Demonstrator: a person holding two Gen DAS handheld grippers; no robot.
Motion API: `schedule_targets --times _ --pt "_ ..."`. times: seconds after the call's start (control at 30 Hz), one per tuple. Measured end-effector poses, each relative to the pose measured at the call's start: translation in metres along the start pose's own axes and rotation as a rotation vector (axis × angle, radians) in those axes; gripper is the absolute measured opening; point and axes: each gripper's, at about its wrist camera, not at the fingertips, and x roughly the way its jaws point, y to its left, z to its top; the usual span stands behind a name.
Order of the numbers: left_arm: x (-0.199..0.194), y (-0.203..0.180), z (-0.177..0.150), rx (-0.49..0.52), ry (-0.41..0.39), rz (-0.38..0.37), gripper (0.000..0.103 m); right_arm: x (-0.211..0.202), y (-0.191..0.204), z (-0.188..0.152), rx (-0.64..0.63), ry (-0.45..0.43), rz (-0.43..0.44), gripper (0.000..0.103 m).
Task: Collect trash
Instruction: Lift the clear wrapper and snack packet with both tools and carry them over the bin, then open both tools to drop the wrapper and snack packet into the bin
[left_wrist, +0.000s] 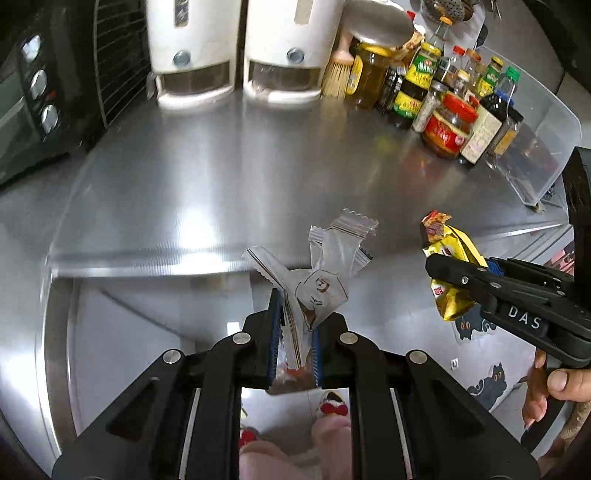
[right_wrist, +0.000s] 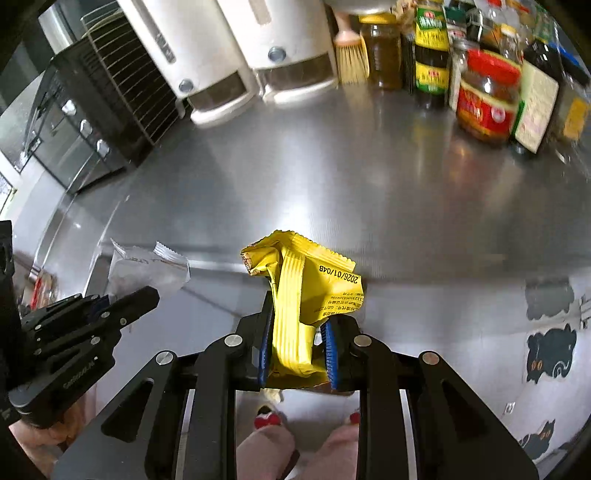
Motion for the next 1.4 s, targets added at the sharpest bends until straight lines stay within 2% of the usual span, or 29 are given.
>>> schedule_targets --times 0.3,0.57,0.87,1.13,1.4 --pt "0.012 -0.003 -0.056 -0.012 0.062 -0.014 0.013 0.011 -0.005 -0.054 0.031 0.051 0.007 0.024" --pt "0.058 0.002 -0.097 -0.030 0.157 -0.018 0.013 0.065 -0.022 -0.090 0.097 0.149 0.016 0.025" --pt "0.121 0.012 -0.112 -0.070 0.210 -0.016 0.013 0.124 -0.036 -0.101 0.122 0.193 -0.015 0.025" --pt "0.172 0.017 -0.125 -0.058 0.234 -0.004 0.013 0.175 -0.051 -0.114 0.136 0.224 -0.042 0.028" --pt "0.212 0.024 -0.136 -0.058 0.298 0.001 0.013 0.208 -0.055 -0.110 0.160 0.271 -0.043 0.029"
